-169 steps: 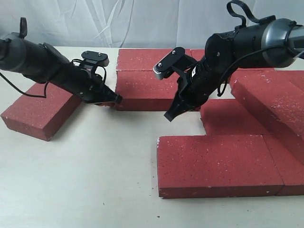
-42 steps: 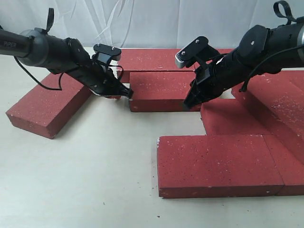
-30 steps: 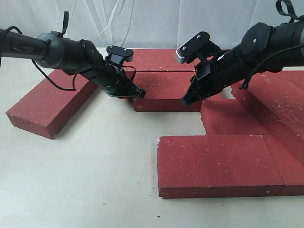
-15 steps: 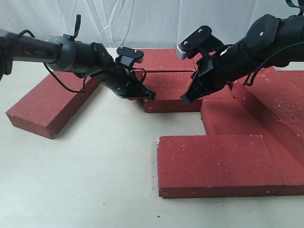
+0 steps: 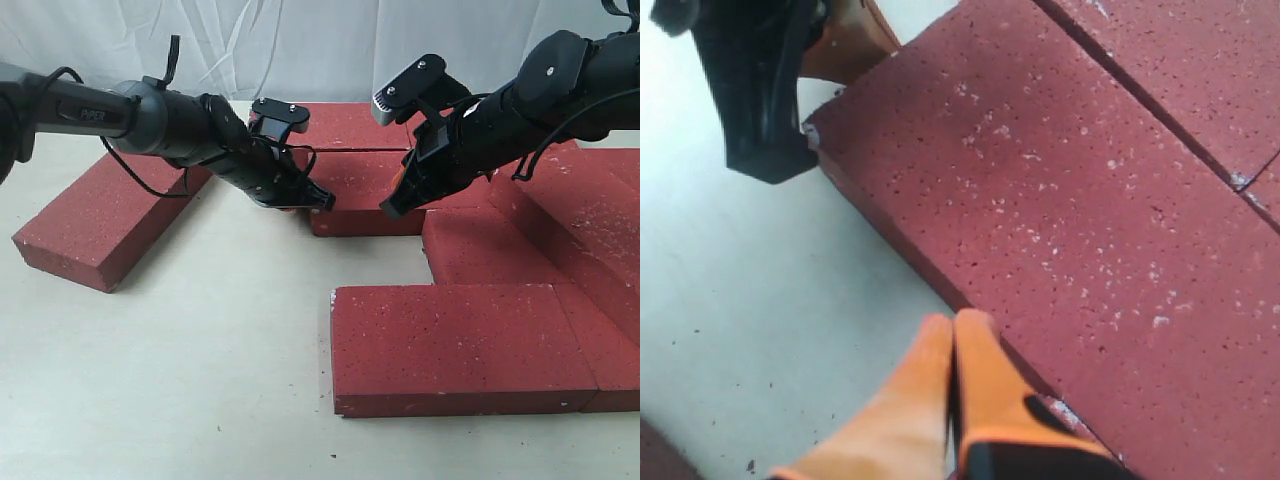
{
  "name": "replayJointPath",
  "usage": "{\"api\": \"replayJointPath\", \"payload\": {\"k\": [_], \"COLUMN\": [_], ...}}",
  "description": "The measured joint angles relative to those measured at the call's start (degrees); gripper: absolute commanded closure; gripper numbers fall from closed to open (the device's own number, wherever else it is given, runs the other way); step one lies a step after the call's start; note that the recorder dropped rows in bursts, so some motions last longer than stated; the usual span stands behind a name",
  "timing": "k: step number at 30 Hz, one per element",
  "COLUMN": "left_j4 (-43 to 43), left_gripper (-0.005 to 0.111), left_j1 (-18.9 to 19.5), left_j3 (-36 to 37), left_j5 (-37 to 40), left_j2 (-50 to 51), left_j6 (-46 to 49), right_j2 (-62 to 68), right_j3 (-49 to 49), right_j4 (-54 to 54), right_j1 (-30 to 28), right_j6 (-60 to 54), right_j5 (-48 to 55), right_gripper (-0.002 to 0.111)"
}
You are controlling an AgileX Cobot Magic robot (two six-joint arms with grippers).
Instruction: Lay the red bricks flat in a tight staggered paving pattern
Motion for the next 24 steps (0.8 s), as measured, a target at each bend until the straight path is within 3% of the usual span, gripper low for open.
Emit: {"api": "replayJointPath", "payload": {"k": [24], "left_j4": [-3.94], "left_gripper": [0.107], "left_j1": [-0.9], "left_j3": [-0.81], "left_j5": [-0.24], "left_j2": [0.0], "left_j6": [0.03], "right_j2": [0.0], "right_j3": [0.0], "right_j4": [-0.23], "right_j1": [0.0], "right_j6": [0.0], "right_j5": [0.0], "right_gripper": [0.109]}}
